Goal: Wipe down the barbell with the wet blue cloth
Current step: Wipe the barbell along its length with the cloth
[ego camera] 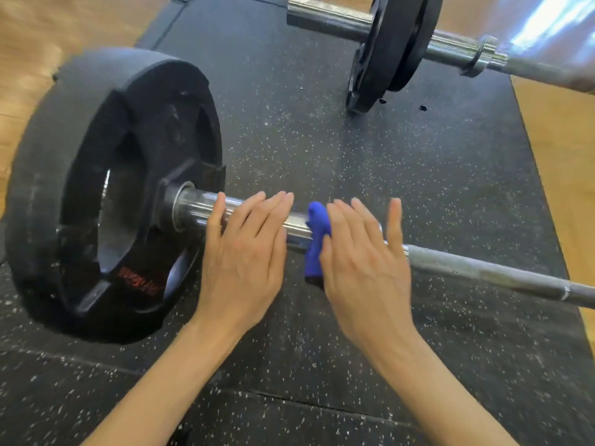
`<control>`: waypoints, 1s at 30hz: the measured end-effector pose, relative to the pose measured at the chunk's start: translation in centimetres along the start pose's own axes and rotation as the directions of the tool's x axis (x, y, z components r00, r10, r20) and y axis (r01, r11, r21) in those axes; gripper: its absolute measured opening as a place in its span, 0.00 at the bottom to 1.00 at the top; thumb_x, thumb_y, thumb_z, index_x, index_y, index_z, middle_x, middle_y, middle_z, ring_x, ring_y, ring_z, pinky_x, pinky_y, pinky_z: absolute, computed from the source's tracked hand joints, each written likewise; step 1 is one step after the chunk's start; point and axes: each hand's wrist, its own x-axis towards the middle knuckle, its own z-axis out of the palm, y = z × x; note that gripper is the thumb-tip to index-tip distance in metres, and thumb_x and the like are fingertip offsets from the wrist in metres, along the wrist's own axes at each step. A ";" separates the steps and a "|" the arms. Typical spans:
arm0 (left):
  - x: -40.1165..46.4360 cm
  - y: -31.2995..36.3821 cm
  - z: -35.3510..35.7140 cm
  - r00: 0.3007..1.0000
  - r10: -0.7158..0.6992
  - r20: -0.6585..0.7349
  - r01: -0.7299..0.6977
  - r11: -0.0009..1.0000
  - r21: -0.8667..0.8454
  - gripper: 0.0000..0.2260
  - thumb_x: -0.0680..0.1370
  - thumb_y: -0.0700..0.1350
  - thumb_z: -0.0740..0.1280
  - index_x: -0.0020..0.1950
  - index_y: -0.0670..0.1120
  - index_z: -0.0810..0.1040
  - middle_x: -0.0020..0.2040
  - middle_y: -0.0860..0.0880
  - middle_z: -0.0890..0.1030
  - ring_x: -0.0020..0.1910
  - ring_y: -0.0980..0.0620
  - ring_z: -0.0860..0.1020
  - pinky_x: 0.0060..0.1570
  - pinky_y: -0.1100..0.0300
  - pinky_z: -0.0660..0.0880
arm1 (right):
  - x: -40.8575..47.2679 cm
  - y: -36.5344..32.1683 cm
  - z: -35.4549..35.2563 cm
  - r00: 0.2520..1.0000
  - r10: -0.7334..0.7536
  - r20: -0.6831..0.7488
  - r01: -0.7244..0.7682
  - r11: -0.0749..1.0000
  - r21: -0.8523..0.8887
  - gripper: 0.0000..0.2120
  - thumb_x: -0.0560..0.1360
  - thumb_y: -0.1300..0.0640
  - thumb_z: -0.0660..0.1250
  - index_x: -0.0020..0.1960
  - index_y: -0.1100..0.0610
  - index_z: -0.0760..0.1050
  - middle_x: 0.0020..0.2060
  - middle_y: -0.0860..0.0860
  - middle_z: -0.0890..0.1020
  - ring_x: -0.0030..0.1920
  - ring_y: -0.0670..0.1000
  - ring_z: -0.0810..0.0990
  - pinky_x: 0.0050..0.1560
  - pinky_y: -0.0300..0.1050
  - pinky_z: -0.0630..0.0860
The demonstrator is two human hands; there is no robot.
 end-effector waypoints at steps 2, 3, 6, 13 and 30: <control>-0.2 -0.6 -0.4 0.999 -0.048 -0.026 0.048 0.999 0.002 0.22 0.85 0.45 0.51 0.78 0.45 0.68 0.76 0.50 0.71 0.76 0.49 0.66 0.79 0.48 0.47 | -0.6 -1.0 -0.5 0.997 0.068 0.024 -0.068 0.998 0.002 0.21 0.83 0.58 0.52 0.69 0.65 0.73 0.65 0.60 0.78 0.70 0.63 0.73 0.80 0.59 0.47; -0.2 -1.0 -0.5 0.997 -0.072 -0.029 0.072 0.997 0.011 0.22 0.85 0.46 0.51 0.79 0.44 0.67 0.78 0.49 0.68 0.78 0.49 0.64 0.79 0.49 0.46 | -0.4 -2.3 -0.5 0.994 0.093 0.053 -0.095 0.995 0.028 0.22 0.83 0.57 0.51 0.68 0.66 0.73 0.64 0.61 0.78 0.70 0.64 0.73 0.80 0.58 0.47; -0.5 -1.9 -0.9 0.995 -0.095 -0.011 0.095 0.994 0.050 0.23 0.86 0.47 0.48 0.76 0.44 0.70 0.78 0.48 0.68 0.80 0.47 0.60 0.79 0.52 0.43 | -0.6 -4.5 -0.1 0.994 0.076 0.079 -0.086 0.989 0.120 0.23 0.83 0.54 0.50 0.68 0.65 0.73 0.63 0.60 0.78 0.69 0.64 0.73 0.80 0.58 0.47; -3.4 -1.4 -1.6 0.993 -0.120 0.012 0.119 0.991 0.053 0.21 0.85 0.47 0.50 0.71 0.47 0.76 0.74 0.50 0.74 0.77 0.46 0.65 0.78 0.50 0.47 | -2.4 -5.3 -1.4 0.986 0.093 0.139 -0.108 0.989 0.105 0.24 0.83 0.53 0.50 0.67 0.68 0.73 0.61 0.63 0.79 0.67 0.66 0.74 0.79 0.60 0.50; -6.7 -1.0 -4.0 0.990 -0.097 0.106 0.087 0.992 0.097 0.23 0.86 0.50 0.46 0.80 0.49 0.64 0.78 0.50 0.67 0.80 0.48 0.60 0.78 0.57 0.41 | -2.9 -3.7 -4.1 0.955 -0.019 0.296 0.023 1.000 -0.008 0.20 0.80 0.59 0.46 0.35 0.57 0.70 0.30 0.55 0.73 0.43 0.61 0.77 0.77 0.68 0.54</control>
